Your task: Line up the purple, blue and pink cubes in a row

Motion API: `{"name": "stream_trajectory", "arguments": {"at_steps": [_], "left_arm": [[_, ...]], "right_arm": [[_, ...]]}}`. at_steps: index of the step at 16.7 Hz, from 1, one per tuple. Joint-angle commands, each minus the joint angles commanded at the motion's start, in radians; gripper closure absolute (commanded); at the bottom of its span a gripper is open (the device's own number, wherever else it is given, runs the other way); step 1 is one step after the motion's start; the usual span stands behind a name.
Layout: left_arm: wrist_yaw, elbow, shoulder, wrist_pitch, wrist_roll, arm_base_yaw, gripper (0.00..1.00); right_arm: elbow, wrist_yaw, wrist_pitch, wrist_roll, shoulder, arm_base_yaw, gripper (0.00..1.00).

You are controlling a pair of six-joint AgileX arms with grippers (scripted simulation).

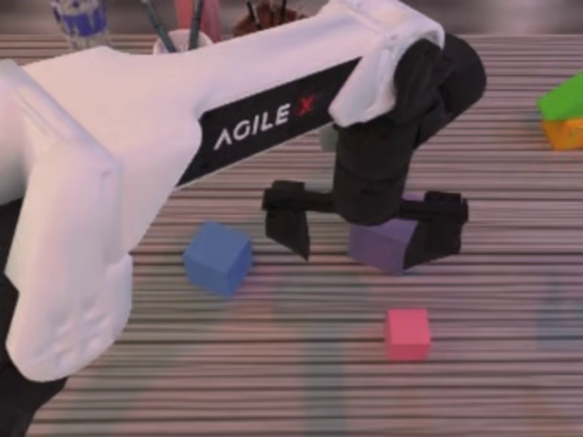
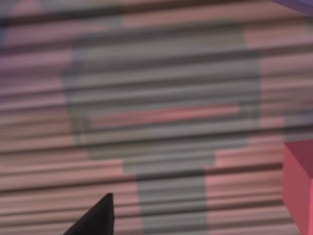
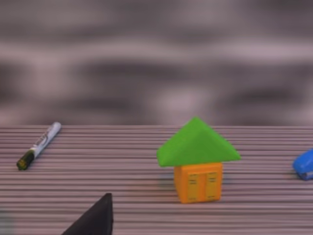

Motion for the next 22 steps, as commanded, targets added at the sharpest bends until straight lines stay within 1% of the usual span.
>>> {"name": "stream_trajectory", "arguments": {"at_steps": [7,10,12,18,22], "left_arm": [[0.018,-0.246,-0.132,0.088,0.486,0.240,0.00],[0.020,-0.321,-0.179,0.121,0.630,0.317,0.00],[0.021,-0.346,-0.198,0.134,0.673,0.343,0.00],[0.020,-0.349,-0.195,0.136,0.677,0.342,0.00],[0.021,-0.415,-0.163,0.238,0.677,0.346,0.00]], "right_arm": [[0.000,0.000,0.000,0.000,0.000,0.000,0.00],[0.000,0.000,0.000,0.000,0.000,0.000,0.00],[0.000,0.000,0.000,0.000,0.000,0.000,0.00],[0.000,0.000,0.000,0.000,0.000,0.000,0.00],[0.000,0.000,0.000,0.000,0.000,0.000,0.00]]}}
